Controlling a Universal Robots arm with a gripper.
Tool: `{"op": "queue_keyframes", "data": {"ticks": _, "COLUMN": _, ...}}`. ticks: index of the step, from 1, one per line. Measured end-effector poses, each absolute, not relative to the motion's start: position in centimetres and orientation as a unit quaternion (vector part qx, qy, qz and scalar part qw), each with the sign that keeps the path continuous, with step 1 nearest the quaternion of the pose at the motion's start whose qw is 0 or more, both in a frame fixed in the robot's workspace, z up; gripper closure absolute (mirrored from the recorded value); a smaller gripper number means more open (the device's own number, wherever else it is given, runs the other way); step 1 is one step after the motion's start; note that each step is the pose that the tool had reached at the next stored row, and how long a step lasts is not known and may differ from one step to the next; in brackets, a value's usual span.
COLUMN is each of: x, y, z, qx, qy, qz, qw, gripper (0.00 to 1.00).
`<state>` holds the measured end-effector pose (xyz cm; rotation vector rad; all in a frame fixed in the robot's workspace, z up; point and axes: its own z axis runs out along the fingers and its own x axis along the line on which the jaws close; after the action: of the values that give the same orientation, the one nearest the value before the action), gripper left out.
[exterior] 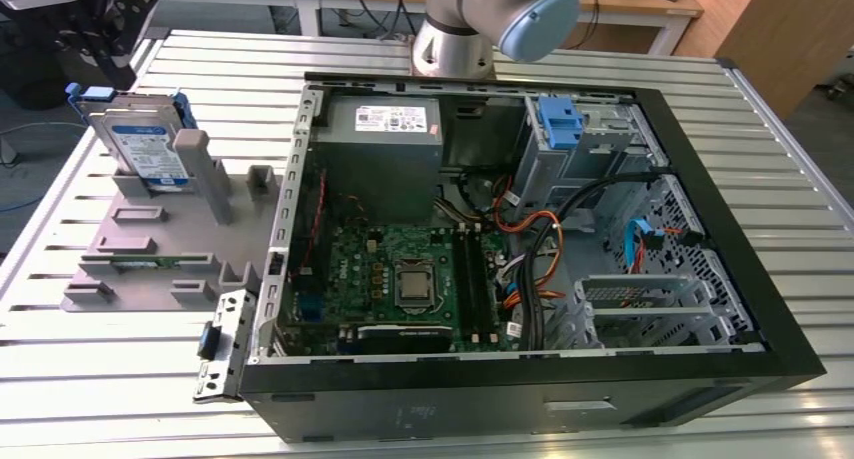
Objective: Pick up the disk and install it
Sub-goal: 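Reach for the disk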
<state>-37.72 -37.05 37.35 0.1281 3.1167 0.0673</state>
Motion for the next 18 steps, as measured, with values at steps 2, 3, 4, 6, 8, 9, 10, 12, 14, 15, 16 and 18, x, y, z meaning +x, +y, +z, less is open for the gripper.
{"op": "queue_keyframes", "data": {"ticks": 2, "x": -37.9, "y": -36.9, "z": 37.2, "qx": 0.041, "qy": 0.999, "qz": 0.022, "qw": 0.011, "gripper": 0.89}}
{"op": "queue_keyframes", "data": {"ticks": 3, "x": -38.0, "y": -36.9, "z": 37.2, "qx": 0.041, "qy": 0.999, "qz": 0.022, "qw": 0.011, "gripper": 0.89}}
{"op": "queue_keyframes", "data": {"ticks": 4, "x": -38.0, "y": -36.8, "z": 37.1, "qx": 0.041, "qy": 0.999, "qz": 0.022, "qw": 0.011, "gripper": 0.89}}
{"op": "queue_keyframes", "data": {"ticks": 6, "x": -38.2, "y": -36.5, "z": 37.0, "qx": 0.041, "qy": 0.999, "qz": 0.022, "qw": 0.011, "gripper": 0.89}}
{"op": "queue_keyframes", "data": {"ticks": 8, "x": -38.4, "y": -36.1, "z": 36.8, "qx": 0.041, "qy": 0.999, "qz": 0.022, "qw": 0.011, "gripper": 0.89}}
{"op": "queue_keyframes", "data": {"ticks": 9, "x": -38.5, "y": -36.0, "z": 36.7, "qx": 0.041, "qy": 0.999, "qz": 0.022, "qw": 0.011, "gripper": 0.89}}
{"op": "queue_keyframes", "data": {"ticks": 10, "x": -38.6, "y": -35.8, "z": 36.5, "qx": 0.041, "qy": 0.999, "qz": 0.022, "qw": 0.011, "gripper": 0.89}}
{"op": "queue_keyframes", "data": {"ticks": 12, "x": -38.8, "y": -35.4, "z": 36.3, "qx": 0.042, "qy": 0.999, "qz": 0.022, "qw": 0.011, "gripper": 0.89}}
{"op": "queue_keyframes", "data": {"ticks": 14, "x": -39.0, "y": -35.1, "z": 36.1, "qx": 0.042, "qy": 0.999, "qz": 0.022, "qw": 0.011, "gripper": 0.89}}
{"op": "queue_keyframes", "data": {"ticks": 15, "x": -39.2, "y": -35.0, "z": 36.0, "qx": 0.042, "qy": 0.999, "qz": 0.022, "qw": 0.011, "gripper": 0.89}}
{"op": "queue_keyframes", "data": {"ticks": 16, "x": -39.3, "y": -34.9, "z": 35.9, "qx": 0.042, "qy": 0.999, "qz": 0.022, "qw": 0.011, "gripper": 0.89}}
{"op": "queue_keyframes", "data": {"ticks": 18, "x": -39.6, "y": -34.6, "z": 35.6, "qx": 0.042, "qy": 0.999, "qz": 0.022, "qw": 0.01, "gripper": 0.89}}
